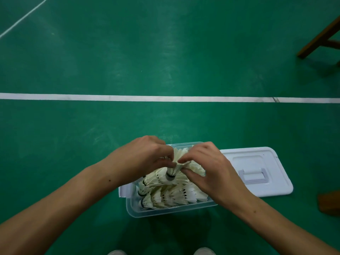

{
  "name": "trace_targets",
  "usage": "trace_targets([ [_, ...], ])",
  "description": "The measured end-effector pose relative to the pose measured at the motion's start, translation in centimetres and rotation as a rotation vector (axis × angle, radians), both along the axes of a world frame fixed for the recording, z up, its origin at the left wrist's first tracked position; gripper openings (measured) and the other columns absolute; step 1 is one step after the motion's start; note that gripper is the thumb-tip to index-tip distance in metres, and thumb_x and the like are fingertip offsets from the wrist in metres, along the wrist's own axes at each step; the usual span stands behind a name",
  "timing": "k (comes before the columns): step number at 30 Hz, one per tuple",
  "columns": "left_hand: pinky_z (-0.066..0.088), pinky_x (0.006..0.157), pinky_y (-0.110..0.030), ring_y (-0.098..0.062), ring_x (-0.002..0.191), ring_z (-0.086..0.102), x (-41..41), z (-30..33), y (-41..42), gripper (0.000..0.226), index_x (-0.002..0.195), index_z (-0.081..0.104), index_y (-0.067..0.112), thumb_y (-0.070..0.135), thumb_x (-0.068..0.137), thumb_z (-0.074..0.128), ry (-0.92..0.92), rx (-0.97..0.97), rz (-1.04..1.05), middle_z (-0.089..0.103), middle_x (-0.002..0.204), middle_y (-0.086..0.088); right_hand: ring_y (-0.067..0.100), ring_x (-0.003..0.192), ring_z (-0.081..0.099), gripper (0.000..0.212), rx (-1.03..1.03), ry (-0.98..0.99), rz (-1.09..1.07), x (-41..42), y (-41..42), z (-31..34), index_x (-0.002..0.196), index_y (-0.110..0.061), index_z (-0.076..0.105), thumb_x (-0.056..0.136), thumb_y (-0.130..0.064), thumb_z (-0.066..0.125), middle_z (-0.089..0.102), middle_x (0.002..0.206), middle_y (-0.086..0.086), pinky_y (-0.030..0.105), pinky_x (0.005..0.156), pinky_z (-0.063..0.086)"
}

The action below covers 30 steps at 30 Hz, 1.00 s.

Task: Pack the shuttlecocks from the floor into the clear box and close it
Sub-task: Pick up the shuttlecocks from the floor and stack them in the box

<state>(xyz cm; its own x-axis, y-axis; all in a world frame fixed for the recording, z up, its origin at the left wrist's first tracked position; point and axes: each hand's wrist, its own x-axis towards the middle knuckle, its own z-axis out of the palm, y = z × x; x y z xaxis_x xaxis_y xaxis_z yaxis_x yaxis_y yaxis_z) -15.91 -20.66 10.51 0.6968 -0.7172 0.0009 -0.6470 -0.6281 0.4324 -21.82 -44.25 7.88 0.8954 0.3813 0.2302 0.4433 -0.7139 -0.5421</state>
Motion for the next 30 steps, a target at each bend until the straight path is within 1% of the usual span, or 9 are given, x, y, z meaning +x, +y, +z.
trace_targets([
  [2,0.050,0.075,-0.032,-0.014,0.089,0.063,-0.2,0.3,-0.4,0.023,0.111,0.073,0.027,0.045,0.099,0.066,-0.010,-0.017,0.020,0.070,0.097,0.007,0.018,0.103,0.056,0.014,0.016,-0.027,-0.014,-0.3,-0.2,-0.1,0.102,-0.024,0.074,0.090,-0.029,0.080,0.069,0.098,-0.018,0.036,0.080,0.053],
  [5,0.046,0.080,-0.022,-0.002,0.089,0.056,-0.9,0.9,-0.4,0.040,0.133,0.062,0.033,0.046,0.096,0.068,-0.005,-0.079,0.092,0.069,0.110,0.014,0.014,0.100,0.059,0.014,0.092,-0.015,-0.083,-1.1,-1.8,0.4,0.101,-0.025,0.075,0.090,-0.032,0.079,0.068,0.098,-0.021,0.033,0.080,0.052],
  [9,0.054,0.085,-0.031,-0.003,0.093,0.059,-1.3,1.0,0.9,0.054,0.140,0.054,0.034,0.050,0.092,0.071,-0.004,-0.131,0.159,0.066,0.108,0.021,0.011,0.101,0.065,0.013,0.227,0.021,-0.348,-2.3,-5.2,-0.1,0.099,-0.029,0.076,0.087,-0.032,0.079,0.071,0.099,-0.022,0.034,0.084,0.055],
  [13,0.056,0.080,-0.034,-0.003,0.088,0.058,-1.7,0.2,1.7,0.042,0.126,0.063,0.030,0.048,0.090,0.071,-0.029,-0.119,0.129,0.064,0.096,0.022,0.011,0.101,0.066,0.015,0.238,0.131,-0.484,-3.0,-6.7,-2.0,0.096,-0.034,0.076,0.087,-0.025,0.083,0.074,0.095,-0.021,0.042,0.085,0.058],
  [18,0.056,0.069,-0.037,-0.010,0.083,0.058,-2.1,-0.8,2.0,0.020,0.101,0.071,0.023,0.040,0.092,0.071,-0.102,-0.135,0.063,0.069,0.089,0.013,0.006,0.099,0.066,0.011,0.188,0.158,-0.463,-3.2,-5.6,-3.3,0.097,-0.038,0.077,0.088,-0.033,0.081,0.072,0.098,-0.029,0.038,0.080,0.059],
  [22,0.047,0.070,-0.036,-0.015,0.084,0.054,-2.4,-1.2,1.8,0.012,0.092,0.073,0.029,0.041,0.093,0.071,-0.237,-0.083,0.025,0.069,0.087,0.015,0.002,0.091,0.066,0.010,0.115,0.181,-0.418,-3.2,-4.5,-4.1,0.096,-0.037,0.076,0.088,-0.042,0.077,0.071,0.091,-0.028,0.038,0.073,0.059],
  [25,0.044,0.075,-0.036,-0.016,0.091,0.054,-2.5,-1.1,1.7,0.010,0.091,0.075,0.033,0.043,0.093,0.072,-0.296,-0.067,0.027,0.069,0.092,0.017,-0.005,0.072,0.064,0.012,0.090,0.220,-0.388,-3.1,-3.5,-4.3,0.097,-0.034,0.076,0.090,-0.043,0.078,0.073,0.090,-0.021,0.026,0.066,0.054],
  [27,0.045,0.079,-0.037,-0.018,0.097,0.055,-2.5,-1.1,1.7,0.009,0.090,0.076,0.033,0.042,0.091,0.074,-0.296,-0.076,0.031,0.070,0.101,0.017,-0.010,0.069,0.063,0.012,0.067,0.255,-0.347,-3.0,-2.6,-4.3,0.097,-0.031,0.075,0.091,-0.041,0.078,0.074,0.087,-0.020,0.017,0.065,0.049],
  [30,0.046,0.086,-0.037,-0.019,0.111,0.056,-2.7,-1.2,1.5,0.011,0.087,0.075,0.033,0.043,0.091,0.072,-0.251,-0.071,0.034,0.068,0.120,0.013,0.000,0.081,0.069,0.011,-0.005,0.286,-0.279,-2.6,-1.3,-4.6,0.100,-0.034,0.074,0.094,-0.042,0.075,0.075,0.088,-0.022,0.028,0.073,0.058],
])
